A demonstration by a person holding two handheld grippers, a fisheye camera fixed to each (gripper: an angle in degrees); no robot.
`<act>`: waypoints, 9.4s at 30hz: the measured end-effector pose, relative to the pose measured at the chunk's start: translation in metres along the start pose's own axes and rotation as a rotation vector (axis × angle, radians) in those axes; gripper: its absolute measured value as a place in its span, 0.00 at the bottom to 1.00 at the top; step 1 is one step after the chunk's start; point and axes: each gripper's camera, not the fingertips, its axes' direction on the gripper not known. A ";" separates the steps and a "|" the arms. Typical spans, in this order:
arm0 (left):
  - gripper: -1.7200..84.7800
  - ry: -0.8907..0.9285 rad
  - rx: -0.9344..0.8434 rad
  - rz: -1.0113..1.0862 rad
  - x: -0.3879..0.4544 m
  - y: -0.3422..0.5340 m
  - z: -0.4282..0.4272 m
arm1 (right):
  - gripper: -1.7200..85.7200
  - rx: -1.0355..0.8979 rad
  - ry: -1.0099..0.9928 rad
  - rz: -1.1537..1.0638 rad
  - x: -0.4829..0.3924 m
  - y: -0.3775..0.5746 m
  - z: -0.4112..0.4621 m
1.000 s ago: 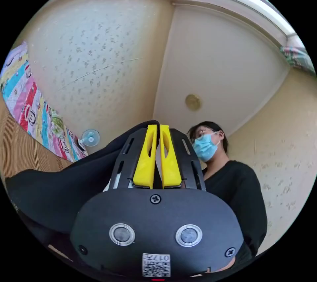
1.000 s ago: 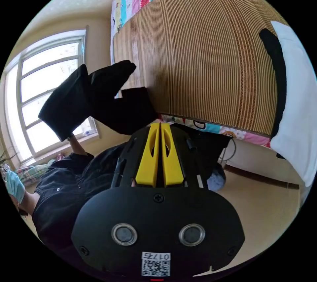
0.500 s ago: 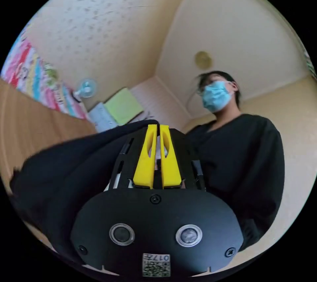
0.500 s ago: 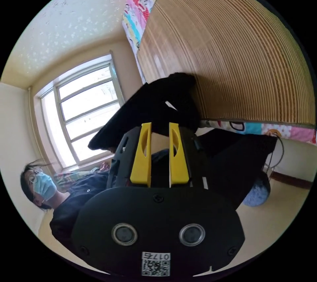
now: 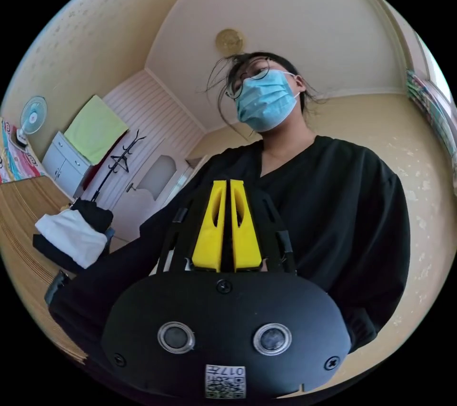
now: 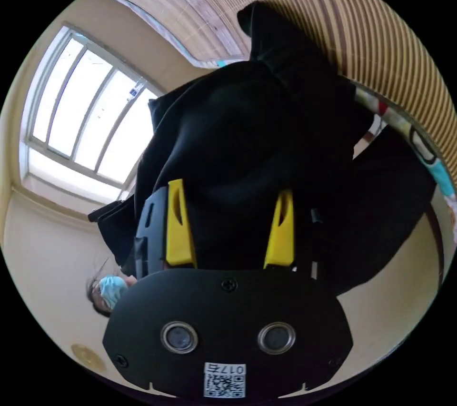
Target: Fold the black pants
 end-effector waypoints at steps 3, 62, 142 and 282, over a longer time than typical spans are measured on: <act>0.01 0.007 0.006 0.067 0.014 -0.005 -0.011 | 0.07 0.154 -0.090 -0.181 -0.017 0.027 -0.010; 0.06 -0.137 -0.090 0.215 -0.154 -0.125 -0.076 | 0.03 0.742 0.904 -1.677 -0.400 0.460 0.093; 0.10 -0.645 0.268 0.435 0.122 0.020 0.004 | 0.17 0.338 0.812 -2.031 -0.567 0.644 0.034; 0.04 -1.325 -0.215 -1.321 0.062 -0.059 -0.318 | 0.11 0.608 0.755 -0.370 0.277 -0.042 0.108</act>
